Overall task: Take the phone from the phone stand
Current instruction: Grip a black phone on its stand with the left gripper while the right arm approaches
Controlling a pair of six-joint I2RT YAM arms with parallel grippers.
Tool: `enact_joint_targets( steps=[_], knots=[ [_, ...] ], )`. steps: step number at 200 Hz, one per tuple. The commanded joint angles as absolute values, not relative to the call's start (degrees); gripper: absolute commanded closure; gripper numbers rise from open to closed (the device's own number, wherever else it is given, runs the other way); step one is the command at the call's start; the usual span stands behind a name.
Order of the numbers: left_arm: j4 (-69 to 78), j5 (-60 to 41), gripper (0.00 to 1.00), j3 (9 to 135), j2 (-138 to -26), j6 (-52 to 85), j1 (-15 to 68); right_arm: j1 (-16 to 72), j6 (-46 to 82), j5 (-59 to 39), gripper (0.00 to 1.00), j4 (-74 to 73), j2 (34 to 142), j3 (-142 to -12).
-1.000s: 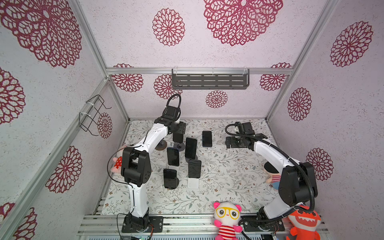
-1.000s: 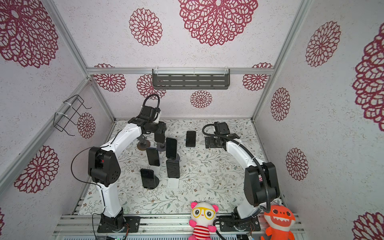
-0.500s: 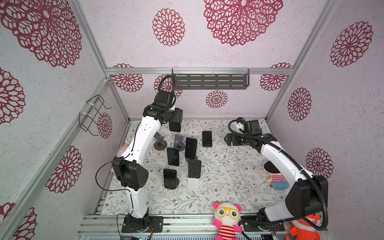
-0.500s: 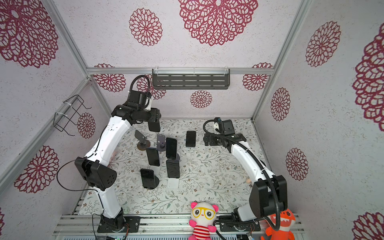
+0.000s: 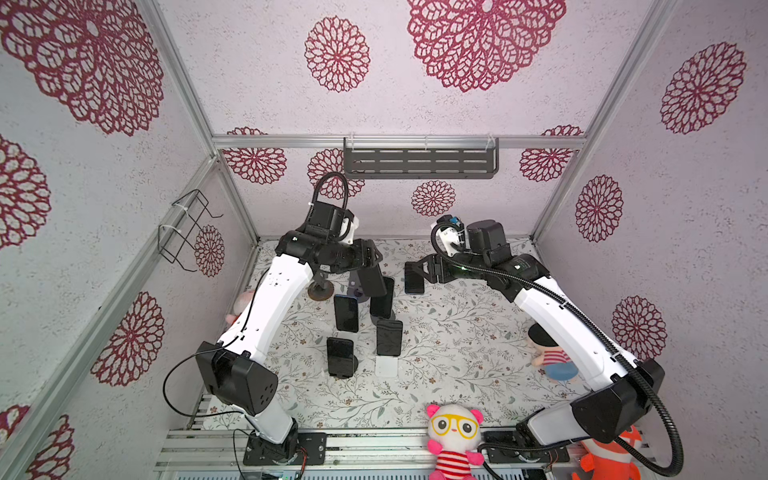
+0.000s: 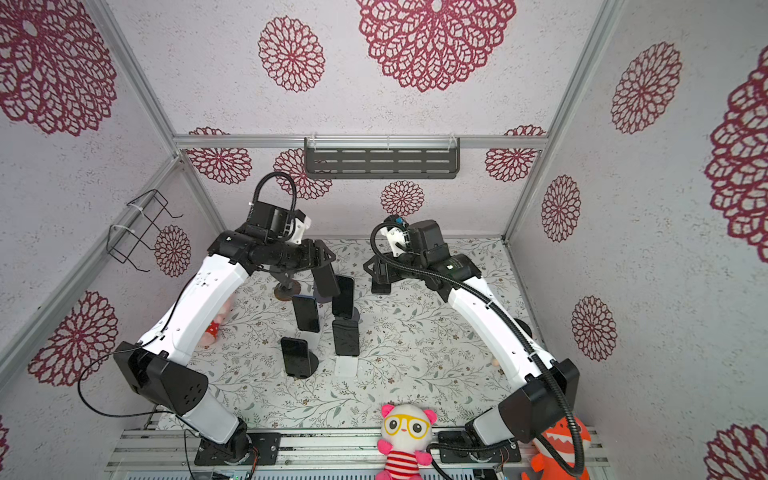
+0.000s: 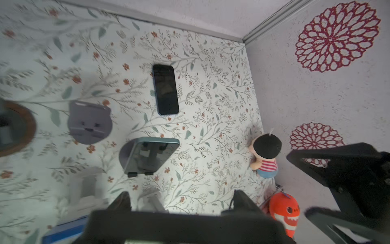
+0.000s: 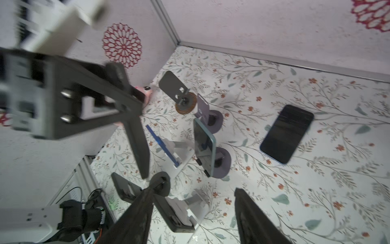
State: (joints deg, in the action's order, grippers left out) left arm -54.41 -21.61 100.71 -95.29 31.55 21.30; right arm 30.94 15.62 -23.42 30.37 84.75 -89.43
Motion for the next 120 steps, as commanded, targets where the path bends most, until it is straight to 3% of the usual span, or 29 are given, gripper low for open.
enact_joint_targets(
  steps=[1,120],
  knots=[
    [-45.99,-26.37,0.76,97.47,-92.19,37.71,21.48,32.97,19.73,-27.8,0.41,26.48,86.79,-90.97],
    [-44.6,-26.47,0.76,97.97,-92.99,38.68,21.52,38.05,20.26,-28.05,0.67,21.97,94.04,-90.98]
  ],
)
